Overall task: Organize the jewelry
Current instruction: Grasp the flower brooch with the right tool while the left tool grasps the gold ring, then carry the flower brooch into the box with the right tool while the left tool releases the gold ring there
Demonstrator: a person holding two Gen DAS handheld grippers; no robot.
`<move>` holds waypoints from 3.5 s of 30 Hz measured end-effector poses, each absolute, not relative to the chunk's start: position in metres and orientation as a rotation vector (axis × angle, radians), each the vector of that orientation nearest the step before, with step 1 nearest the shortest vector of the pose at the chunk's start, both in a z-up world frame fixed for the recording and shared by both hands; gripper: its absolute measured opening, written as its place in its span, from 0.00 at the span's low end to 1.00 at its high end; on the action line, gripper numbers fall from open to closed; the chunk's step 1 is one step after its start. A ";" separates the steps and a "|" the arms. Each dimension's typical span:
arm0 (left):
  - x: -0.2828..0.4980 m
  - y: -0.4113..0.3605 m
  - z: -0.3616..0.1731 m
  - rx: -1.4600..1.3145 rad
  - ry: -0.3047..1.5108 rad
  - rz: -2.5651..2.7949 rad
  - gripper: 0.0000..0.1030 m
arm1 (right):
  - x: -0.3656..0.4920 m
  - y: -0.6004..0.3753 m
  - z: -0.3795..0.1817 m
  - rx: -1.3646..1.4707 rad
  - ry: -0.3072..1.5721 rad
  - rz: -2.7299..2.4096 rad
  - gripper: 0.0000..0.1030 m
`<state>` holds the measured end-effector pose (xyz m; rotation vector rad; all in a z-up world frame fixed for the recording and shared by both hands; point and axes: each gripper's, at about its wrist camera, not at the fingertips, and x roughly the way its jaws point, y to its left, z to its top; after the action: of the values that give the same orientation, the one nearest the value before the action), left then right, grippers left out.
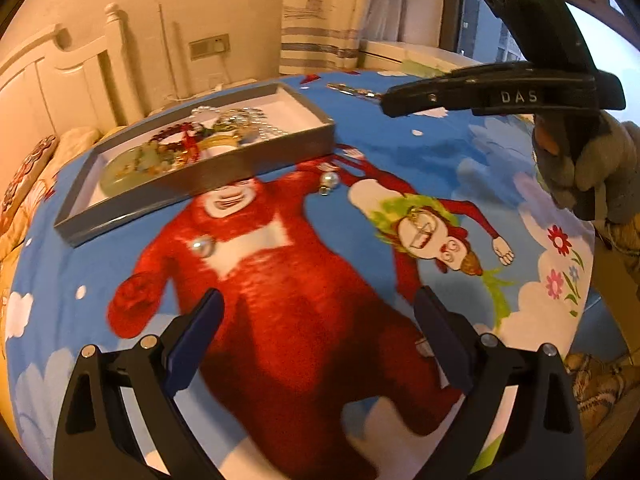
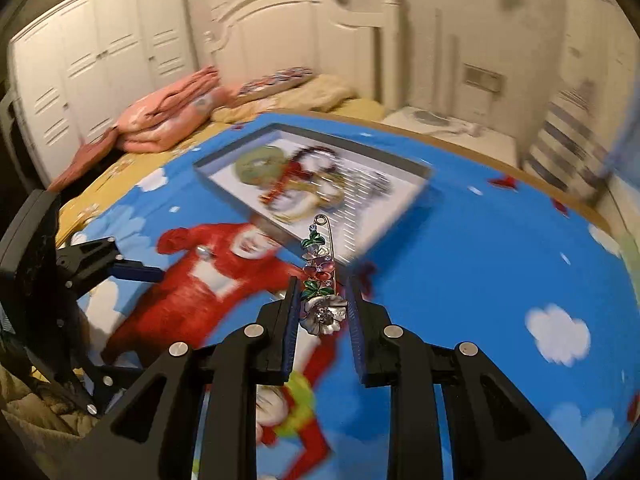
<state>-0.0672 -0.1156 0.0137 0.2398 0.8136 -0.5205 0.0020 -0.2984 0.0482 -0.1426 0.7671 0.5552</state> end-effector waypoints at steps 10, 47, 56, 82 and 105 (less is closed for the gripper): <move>-0.047 -0.169 0.022 0.254 0.796 -0.645 0.75 | -0.017 -0.326 0.022 -0.030 0.793 0.480 0.23; -0.038 -0.182 0.017 0.314 0.827 -0.684 0.24 | -0.042 -0.321 0.032 0.005 0.730 0.515 0.23; -0.029 -0.133 0.037 0.263 0.787 -0.601 0.24 | -0.028 -0.289 0.044 -0.037 0.714 0.560 0.23; 0.169 0.000 0.077 0.070 0.765 -0.337 0.24 | 0.104 -0.239 0.032 -0.058 0.792 0.326 0.23; 0.217 0.013 0.049 0.084 0.845 -0.230 0.72 | 0.112 -0.238 0.030 -0.008 0.809 0.284 0.36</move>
<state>0.2175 0.0130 0.0485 0.0844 0.8452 -0.2302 0.1122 -0.2381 0.0298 -0.0084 0.8093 0.2841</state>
